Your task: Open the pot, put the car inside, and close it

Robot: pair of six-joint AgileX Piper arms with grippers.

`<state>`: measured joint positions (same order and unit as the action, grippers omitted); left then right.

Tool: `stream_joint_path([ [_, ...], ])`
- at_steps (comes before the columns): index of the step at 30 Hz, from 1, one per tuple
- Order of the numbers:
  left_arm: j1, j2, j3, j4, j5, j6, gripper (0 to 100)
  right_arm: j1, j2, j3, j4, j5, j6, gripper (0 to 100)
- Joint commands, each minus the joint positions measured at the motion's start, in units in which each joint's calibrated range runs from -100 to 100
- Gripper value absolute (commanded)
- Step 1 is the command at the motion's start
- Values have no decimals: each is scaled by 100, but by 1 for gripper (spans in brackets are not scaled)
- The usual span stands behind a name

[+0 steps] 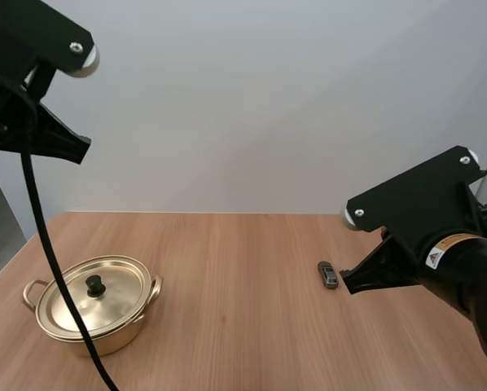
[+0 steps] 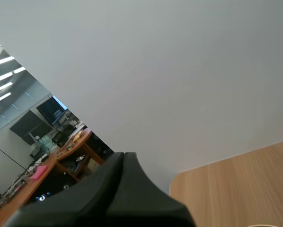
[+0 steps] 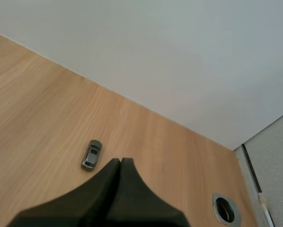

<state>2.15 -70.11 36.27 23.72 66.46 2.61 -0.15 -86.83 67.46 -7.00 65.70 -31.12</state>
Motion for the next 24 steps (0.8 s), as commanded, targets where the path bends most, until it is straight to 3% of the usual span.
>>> stream_joint_path([
  [1, 11, 2932, -766, -807, 3354, 948, 0, -1, 4, 14, 589, 320, -246, 0],
  [6, 11, 3701, -766, -822, 3354, 947, 0, -1, 4, 14, 800, 572, -335, 0],
  [8, 11, 3715, -766, -837, 3354, 1046, 9, -1, 4, 14, 800, 605, -335, 0],
  [10, 11, 3715, -766, -837, 3354, 1122, 31, -1, 4, 14, 810, 645, -335, 0],
  [12, 11, 3715, -766, -827, 3354, 1122, 58, -1, 4, 14, 874, 692, -335, 0],
  [15, 11, 3763, -766, -818, 3354, 1122, 89, -1, 4, 14, 1017, 772, -325, 0],
  [17, 11, 3781, -766, -818, 3354, 1122, 94, -1, 4, 14, 1043, 858, -325, 0],
  [21, 21, 3979, -766, -831, 3354, 1058, 93, -1, 4, 43, 1043, 952, -325, 0],
  [24, 109, 4184, -766, -1029, 3354, 1021, 93, -1, -10, 86, 1032, 952, -325, 0],
])
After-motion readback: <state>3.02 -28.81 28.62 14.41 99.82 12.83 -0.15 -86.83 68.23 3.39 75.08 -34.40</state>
